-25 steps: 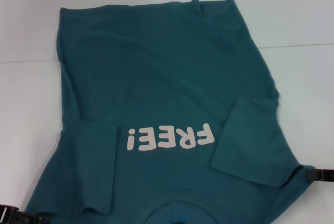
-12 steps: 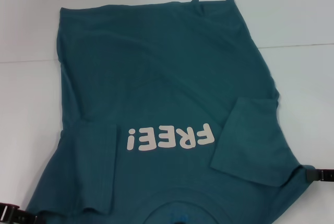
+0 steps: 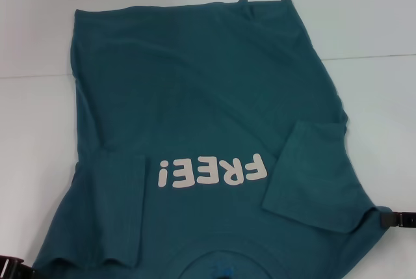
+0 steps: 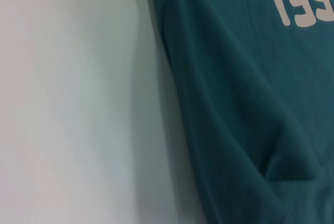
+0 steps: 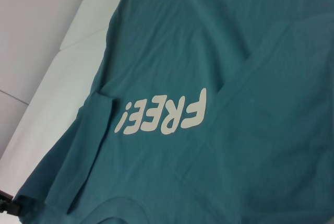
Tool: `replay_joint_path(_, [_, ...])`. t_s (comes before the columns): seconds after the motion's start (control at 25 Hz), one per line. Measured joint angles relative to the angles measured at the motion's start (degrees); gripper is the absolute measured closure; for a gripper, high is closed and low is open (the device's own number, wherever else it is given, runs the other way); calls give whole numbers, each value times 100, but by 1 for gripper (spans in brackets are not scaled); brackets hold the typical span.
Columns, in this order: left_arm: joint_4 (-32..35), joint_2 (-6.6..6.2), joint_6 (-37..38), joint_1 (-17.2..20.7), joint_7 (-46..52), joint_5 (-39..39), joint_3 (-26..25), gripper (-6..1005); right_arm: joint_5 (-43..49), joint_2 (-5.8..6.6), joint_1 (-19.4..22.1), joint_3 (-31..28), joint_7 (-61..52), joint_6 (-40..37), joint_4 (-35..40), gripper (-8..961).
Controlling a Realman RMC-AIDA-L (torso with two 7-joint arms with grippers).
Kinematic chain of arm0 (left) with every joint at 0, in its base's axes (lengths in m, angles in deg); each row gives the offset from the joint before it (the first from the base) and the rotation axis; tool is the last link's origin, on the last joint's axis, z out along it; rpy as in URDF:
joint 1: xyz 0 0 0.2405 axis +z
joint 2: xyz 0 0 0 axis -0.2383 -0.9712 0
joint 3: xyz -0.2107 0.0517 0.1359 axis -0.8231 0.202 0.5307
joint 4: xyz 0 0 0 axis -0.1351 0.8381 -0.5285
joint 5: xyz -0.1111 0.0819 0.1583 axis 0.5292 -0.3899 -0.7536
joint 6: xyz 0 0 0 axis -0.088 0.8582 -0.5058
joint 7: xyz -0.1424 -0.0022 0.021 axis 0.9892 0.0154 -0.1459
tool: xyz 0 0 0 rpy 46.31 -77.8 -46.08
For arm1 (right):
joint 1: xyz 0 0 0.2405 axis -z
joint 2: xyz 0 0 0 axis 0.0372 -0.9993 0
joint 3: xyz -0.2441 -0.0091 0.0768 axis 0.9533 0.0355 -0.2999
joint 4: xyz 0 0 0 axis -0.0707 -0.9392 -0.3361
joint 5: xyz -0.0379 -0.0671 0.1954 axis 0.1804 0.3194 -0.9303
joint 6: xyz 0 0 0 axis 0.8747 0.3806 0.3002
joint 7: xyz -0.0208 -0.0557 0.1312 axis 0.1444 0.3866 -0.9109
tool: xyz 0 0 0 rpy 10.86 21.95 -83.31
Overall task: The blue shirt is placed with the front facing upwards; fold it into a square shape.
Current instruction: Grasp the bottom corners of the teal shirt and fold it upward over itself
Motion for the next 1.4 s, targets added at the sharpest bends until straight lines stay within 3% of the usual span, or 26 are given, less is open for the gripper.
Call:
replay_joint_path(0.2, [-25,5,-67,-11,-1,-2,0,967,0,0,-1,10,6,0,0,894])
replay_joint_path(0.92, [57,-36,-82,109,-118,-169,-85,979,4,-10,205,-14,81,-13,-5,891])
replay_joint_path(1.4, [113,-95,23,173,-351,-131,-494,973,-14,-57,434,-142,183,-77,-9,888])
